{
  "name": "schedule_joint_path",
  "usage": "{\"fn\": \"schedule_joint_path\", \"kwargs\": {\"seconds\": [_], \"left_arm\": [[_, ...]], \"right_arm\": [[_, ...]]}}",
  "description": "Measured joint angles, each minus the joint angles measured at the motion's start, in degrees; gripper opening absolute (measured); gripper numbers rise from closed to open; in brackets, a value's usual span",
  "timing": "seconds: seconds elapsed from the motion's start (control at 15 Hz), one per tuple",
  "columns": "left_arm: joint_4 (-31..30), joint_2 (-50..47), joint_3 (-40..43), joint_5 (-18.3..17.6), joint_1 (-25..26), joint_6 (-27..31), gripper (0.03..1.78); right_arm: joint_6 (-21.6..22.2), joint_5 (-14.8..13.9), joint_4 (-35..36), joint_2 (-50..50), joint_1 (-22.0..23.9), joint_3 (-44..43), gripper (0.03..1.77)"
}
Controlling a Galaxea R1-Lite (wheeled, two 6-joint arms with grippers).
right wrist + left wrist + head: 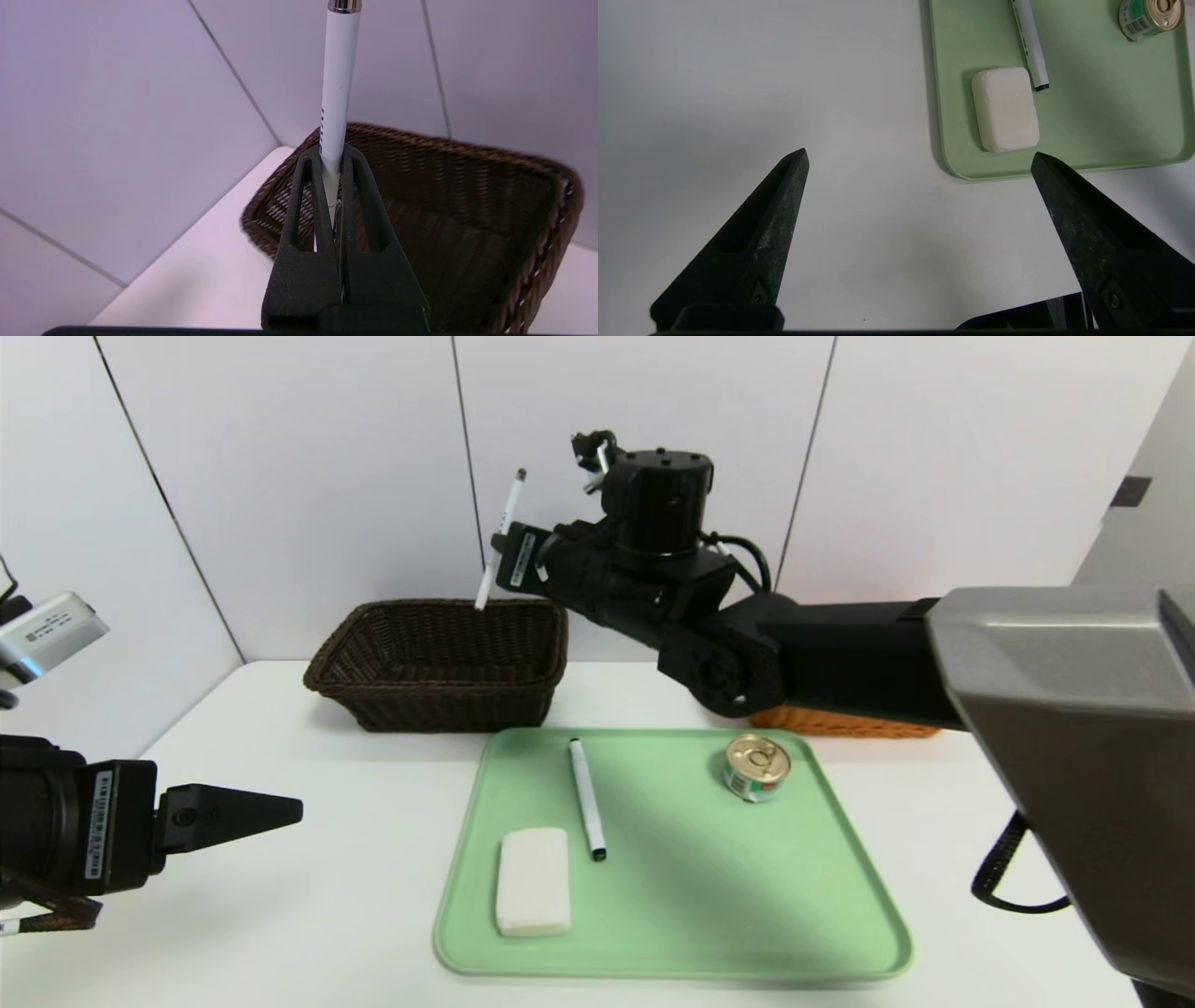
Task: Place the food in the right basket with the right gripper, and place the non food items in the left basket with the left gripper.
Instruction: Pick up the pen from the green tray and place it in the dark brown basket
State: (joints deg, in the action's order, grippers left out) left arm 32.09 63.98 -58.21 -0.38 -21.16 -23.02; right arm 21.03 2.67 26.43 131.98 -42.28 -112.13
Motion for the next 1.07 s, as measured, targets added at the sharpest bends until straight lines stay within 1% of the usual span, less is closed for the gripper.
{"fn": "schedule_joint_path", "kwargs": {"seconds": [0.2, 0.33, 0.4, 0.53, 0.73, 0.8, 0.93, 1.07], "left_arm": [[-0.2, 0.2, -0.1, -0.1, 0.0, 0.1, 1.69], [-0.2, 0.4, -0.1, -0.4, 0.0, 0.2, 1.69], [-0.2, 0.5, -0.1, -0.4, 0.0, 0.2, 1.69], [-0.2, 0.6, -0.1, -0.5, 0.0, 0.2, 1.69], [-0.2, 0.9, 0.5, -0.5, 0.0, 0.1, 1.69], [-0.2, 1.0, 0.6, -0.4, 0.0, 0.1, 1.69], [-0.2, 1.0, 0.7, -0.4, 0.0, 0.1, 1.69], [-0.2, 1.0, 0.7, -0.4, 0.0, 0.1, 1.69]], "right_arm": [[-3.0, -0.2, 2.6, 4.3, 0.3, -0.1, 0.08], [-6.8, -0.2, 3.4, 6.9, 1.6, -0.5, 0.08], [-8.0, -0.2, 4.4, 7.9, 2.4, -0.6, 0.08], [-8.6, -0.1, 6.0, 9.3, 3.5, -0.7, 0.08], [-8.7, 0.0, 6.9, 10.8, 3.9, -0.7, 0.08], [-8.8, 0.0, 7.1, 11.2, 4.0, -0.7, 0.17], [-8.8, 0.1, 7.5, 11.7, 4.2, -0.7, 0.52], [-8.8, 0.3, 7.5, 11.8, 4.4, -0.7, 0.79]]}}
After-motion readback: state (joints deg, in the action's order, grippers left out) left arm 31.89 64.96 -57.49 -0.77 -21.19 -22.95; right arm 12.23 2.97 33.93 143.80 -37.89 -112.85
